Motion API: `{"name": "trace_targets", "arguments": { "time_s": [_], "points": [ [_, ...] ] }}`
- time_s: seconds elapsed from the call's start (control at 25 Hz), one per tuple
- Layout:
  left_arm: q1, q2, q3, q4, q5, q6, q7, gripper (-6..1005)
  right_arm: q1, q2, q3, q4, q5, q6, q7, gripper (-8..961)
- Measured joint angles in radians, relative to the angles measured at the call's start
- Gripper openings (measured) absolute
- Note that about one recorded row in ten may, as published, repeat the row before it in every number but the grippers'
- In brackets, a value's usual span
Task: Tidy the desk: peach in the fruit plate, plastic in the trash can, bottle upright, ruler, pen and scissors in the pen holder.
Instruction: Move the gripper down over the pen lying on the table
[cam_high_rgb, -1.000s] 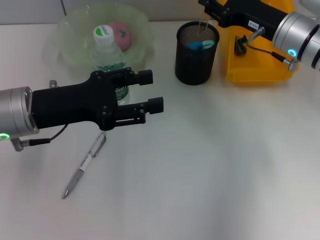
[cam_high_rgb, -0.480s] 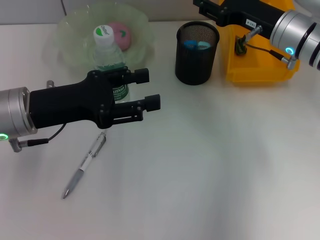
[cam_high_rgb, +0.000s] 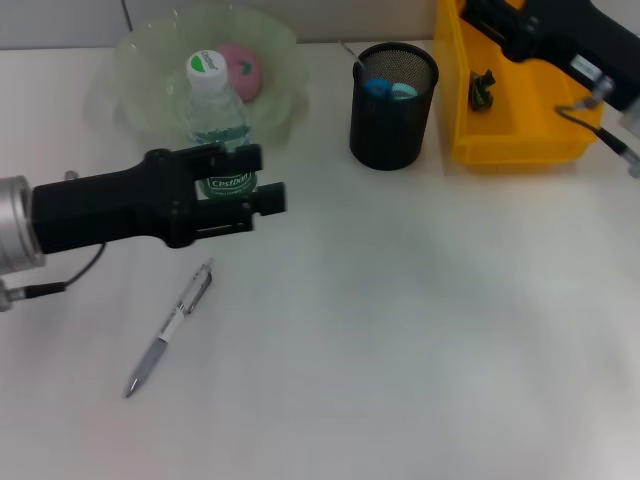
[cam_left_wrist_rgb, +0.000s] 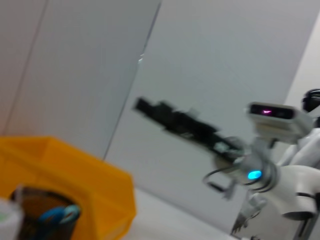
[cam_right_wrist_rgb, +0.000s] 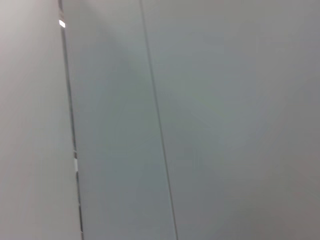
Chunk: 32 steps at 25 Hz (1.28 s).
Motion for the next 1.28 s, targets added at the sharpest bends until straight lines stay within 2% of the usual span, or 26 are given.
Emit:
{"name": "trace_targets", "arguments": {
  "time_s": [0.16, 0.28, 0.52, 0.6, 0.84, 1.12, 1.28],
  "points": [
    [0.001, 0.013, -0.056, 0.052, 0.093, -0.011, -0.125, 728, -0.061, 0.001, 0.000, -0.007, 0.001, -0.082, -0.018, 603],
    [0.003, 0.016, -0.087, 0.148, 0.210, -0.015, -0.244, 728, -0.097, 0.004, 0.002, 0.008, 0.006, -0.108, -0.061, 603],
    [-0.008, -0.007, -0.079, 0.336, 0.428, -0.024, -0.466, 727, -0.116, 0.002, 0.016, 0.055, 0.018, -0.115, -0.076, 604],
    [-0.020, -0.013, -0.049, 0.399, 0.500, -0.024, -0.555, 727, -0.118, 0.002, 0.017, 0.060, 0.018, -0.113, -0.076, 604],
    [-0.046, -0.016, 0.136, 0.519, 0.665, -0.041, -0.767, 727, -0.124, 0.003, 0.023, 0.081, 0.019, -0.107, -0.081, 604],
    [-0.120, -0.018, 0.316, 0.535, 0.818, -0.070, -0.929, 726, -0.131, 0.002, 0.029, 0.092, 0.019, -0.108, -0.095, 604],
    [-0.144, -0.020, 0.346, 0.530, 0.845, -0.074, -0.962, 726, -0.130, 0.002, 0.029, 0.093, 0.019, -0.109, -0.102, 604]
  ]
}}
